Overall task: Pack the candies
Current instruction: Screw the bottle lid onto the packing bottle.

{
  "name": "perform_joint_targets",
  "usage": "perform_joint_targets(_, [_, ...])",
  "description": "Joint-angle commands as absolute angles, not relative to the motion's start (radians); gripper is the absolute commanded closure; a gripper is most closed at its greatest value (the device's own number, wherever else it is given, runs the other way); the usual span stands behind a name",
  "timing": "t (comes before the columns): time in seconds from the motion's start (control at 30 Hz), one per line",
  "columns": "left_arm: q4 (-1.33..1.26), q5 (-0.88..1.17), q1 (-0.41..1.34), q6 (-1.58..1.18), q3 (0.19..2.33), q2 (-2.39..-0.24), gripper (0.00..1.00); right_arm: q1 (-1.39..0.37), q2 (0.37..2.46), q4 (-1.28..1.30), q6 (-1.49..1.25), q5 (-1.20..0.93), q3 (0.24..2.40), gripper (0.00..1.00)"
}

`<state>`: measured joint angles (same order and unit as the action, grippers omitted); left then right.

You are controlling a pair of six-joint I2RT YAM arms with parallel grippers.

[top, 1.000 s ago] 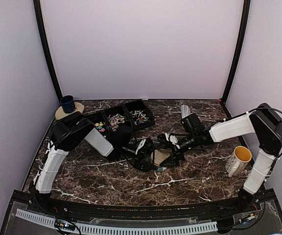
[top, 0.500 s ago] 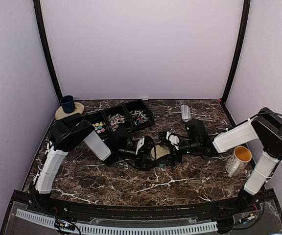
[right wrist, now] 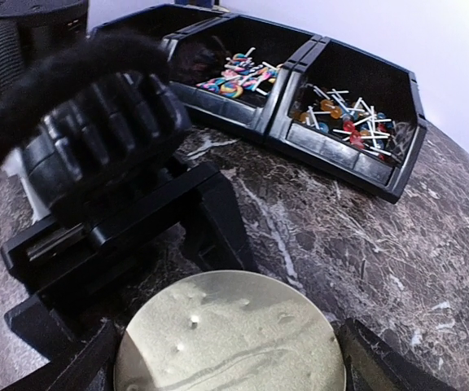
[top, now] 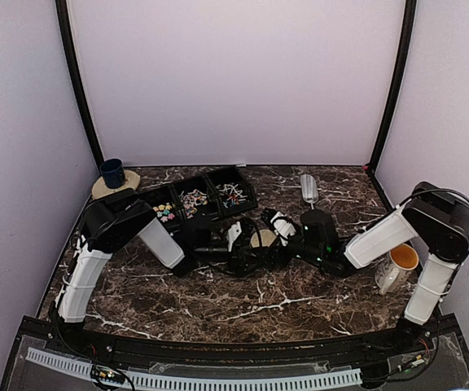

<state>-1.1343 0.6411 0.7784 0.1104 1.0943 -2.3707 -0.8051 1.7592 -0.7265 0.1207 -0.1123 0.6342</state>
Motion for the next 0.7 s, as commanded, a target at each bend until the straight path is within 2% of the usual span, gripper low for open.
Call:
perform_joint_targets(0.0, [-0.844, 0.431, 0.776, -0.006, 1.080, -2.419, 0.20, -0.880, 1.813, -0.733, 0.060, -0.044, 0.654, 0.10])
perform_joint_targets(0.23, [-0.847, 0.445, 0.776, 0.002, 1.077, -2.419, 0.19, -0.883, 1.744, -0.693, 0.089, -0.049, 0.633, 0.01])
perform_joint_targets(0.67, [-0.860, 0.512, 0.763, 0.015, 1.073, -2.421, 0.17, -0.861, 1.605, -0.520, 0.181, -0.096, 0.588, 0.03])
